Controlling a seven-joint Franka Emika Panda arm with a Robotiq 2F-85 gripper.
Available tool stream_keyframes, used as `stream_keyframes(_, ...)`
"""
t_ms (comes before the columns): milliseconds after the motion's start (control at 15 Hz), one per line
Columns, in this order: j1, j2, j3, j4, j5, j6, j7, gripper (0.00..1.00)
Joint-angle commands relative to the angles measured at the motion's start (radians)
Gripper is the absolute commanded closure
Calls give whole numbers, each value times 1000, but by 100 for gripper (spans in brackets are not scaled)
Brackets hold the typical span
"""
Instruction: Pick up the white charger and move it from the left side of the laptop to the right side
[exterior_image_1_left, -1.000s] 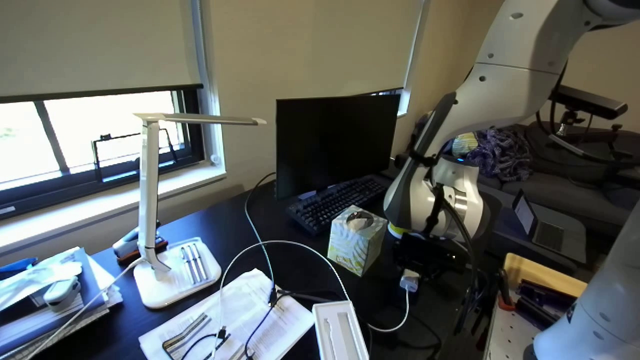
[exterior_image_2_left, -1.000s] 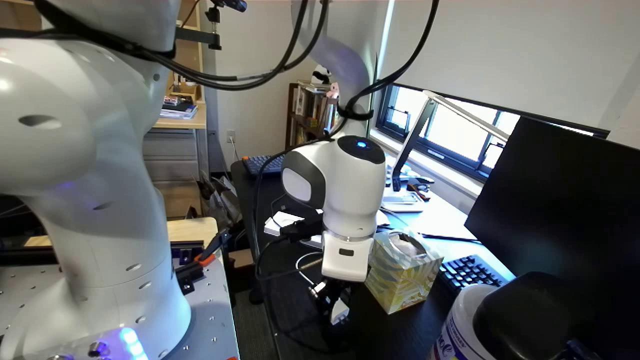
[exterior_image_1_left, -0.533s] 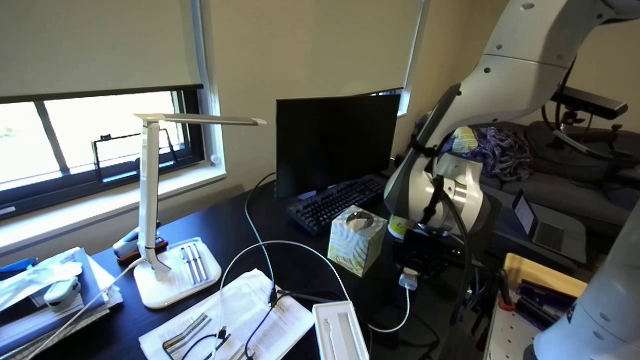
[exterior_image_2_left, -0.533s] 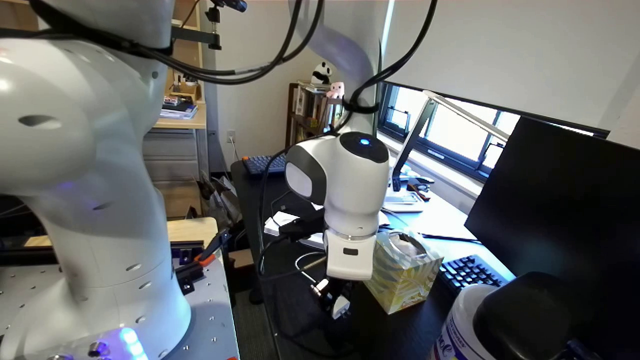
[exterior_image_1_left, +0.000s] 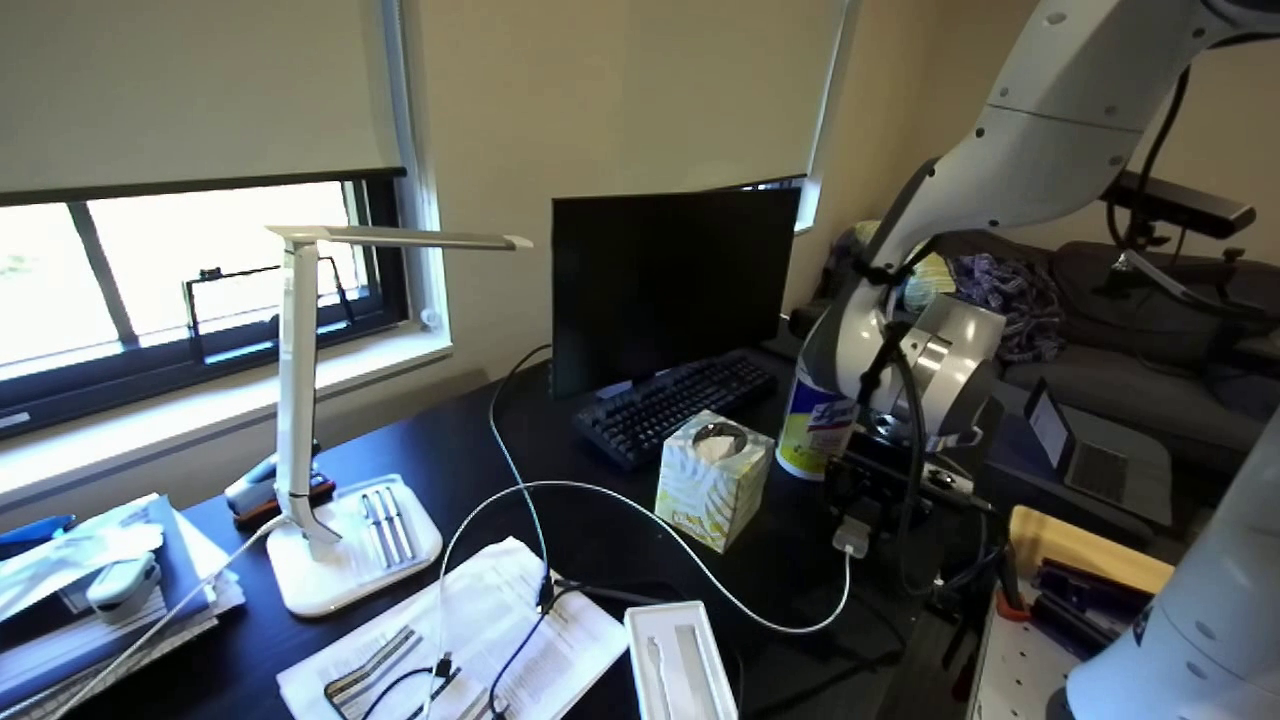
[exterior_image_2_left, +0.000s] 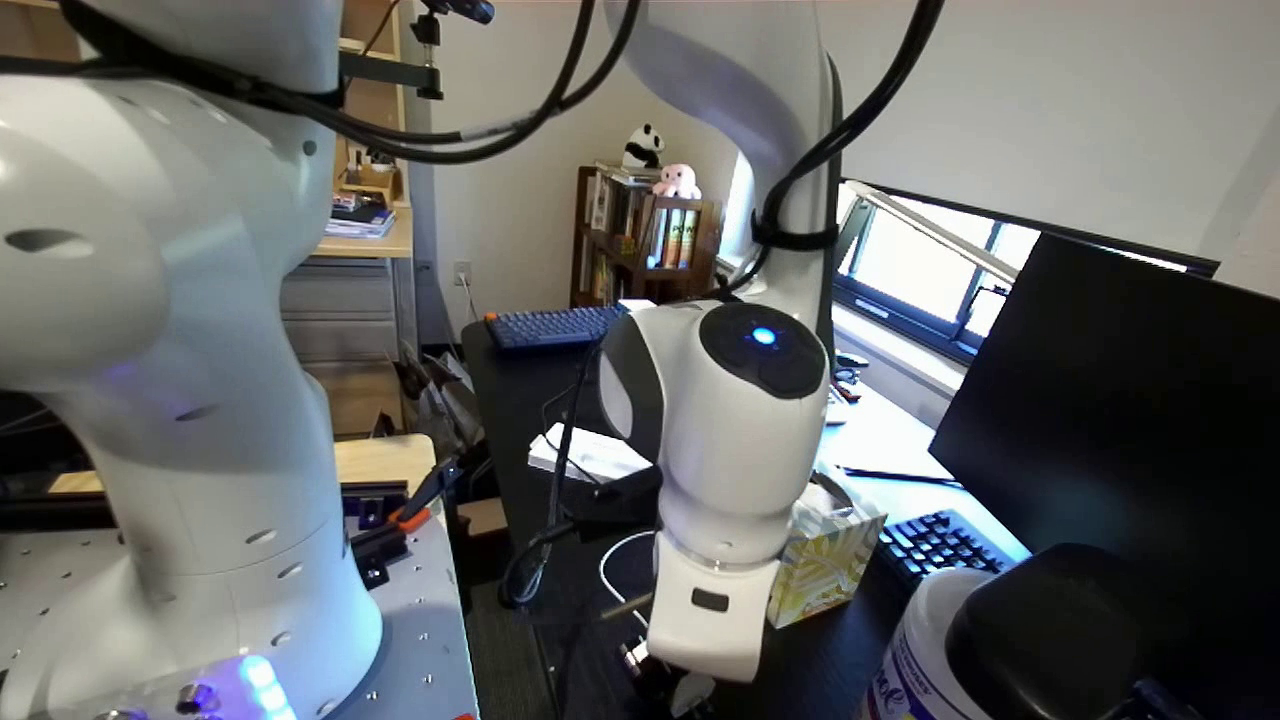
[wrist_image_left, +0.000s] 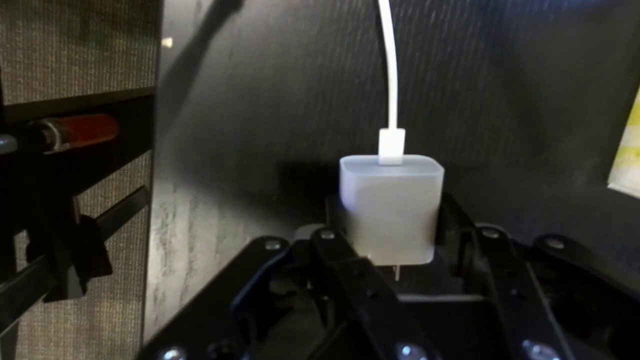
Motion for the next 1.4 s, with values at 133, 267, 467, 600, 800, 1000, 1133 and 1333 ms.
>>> stream_keyframes(133,-58,31,-150,0,-32,-97,-93,78)
stream_keyframes(267,-69,14,-208,-4,-60,-132,-100,78)
stream_keyframes(467,-81,-16,-313,-12,-181,-212,-48,78)
stream_keyframes(600,-114,-34,-376,-13,-310,-280,21,78)
stream_keyframes(800,-150,-98,-471,-24,-500,-379,130,78)
stream_keyframes(1000,-171,-184,-516,-22,-649,-433,224,78)
stream_keyframes(1133,-175,-237,-510,-19,-712,-451,280,78)
stream_keyframes(1333,-139,-271,-444,-16,-772,-481,321,78)
